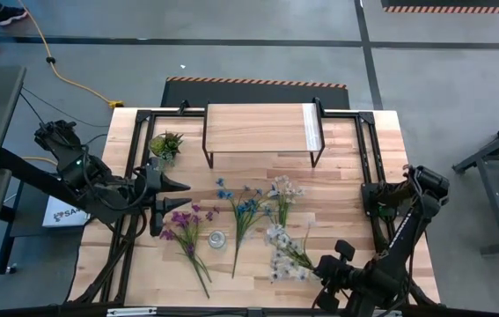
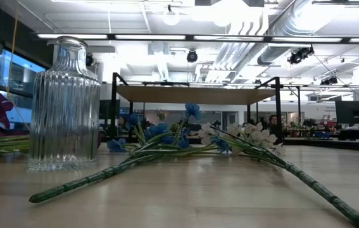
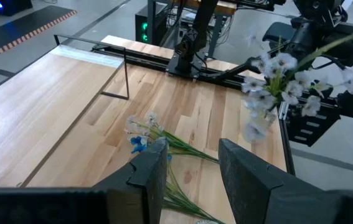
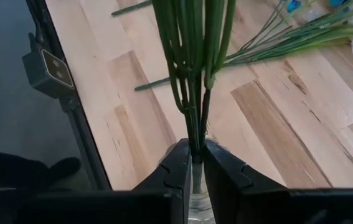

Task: Pick and place flowers into a vace then onto a shelf
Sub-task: Put the left white flowers into the right transparent vase, then adjust the right transparent vase

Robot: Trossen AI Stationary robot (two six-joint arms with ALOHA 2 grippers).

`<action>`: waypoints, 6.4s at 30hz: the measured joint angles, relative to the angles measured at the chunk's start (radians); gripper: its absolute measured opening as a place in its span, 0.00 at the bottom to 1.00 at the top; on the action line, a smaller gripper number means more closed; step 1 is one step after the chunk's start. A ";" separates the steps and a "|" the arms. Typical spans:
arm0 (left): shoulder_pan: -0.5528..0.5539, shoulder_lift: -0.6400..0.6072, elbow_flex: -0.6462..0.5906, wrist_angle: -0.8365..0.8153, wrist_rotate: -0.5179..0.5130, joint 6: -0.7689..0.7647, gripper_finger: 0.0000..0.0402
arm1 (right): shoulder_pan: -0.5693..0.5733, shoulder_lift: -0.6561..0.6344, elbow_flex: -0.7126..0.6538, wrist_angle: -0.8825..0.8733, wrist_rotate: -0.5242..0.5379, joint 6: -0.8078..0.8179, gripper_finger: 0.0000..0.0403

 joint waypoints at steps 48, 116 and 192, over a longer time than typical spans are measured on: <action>0.000 0.000 0.000 0.057 0.002 0.054 0.45 | 0.016 0.000 -0.002 0.017 -0.086 0.043 0.18; 0.000 0.000 0.000 0.055 -0.001 0.107 0.45 | -0.007 -0.037 -0.003 0.003 -0.146 0.078 0.35; 0.000 0.000 0.000 0.058 -0.001 0.128 0.45 | 0.138 -0.174 -0.002 -0.106 -0.464 0.310 0.33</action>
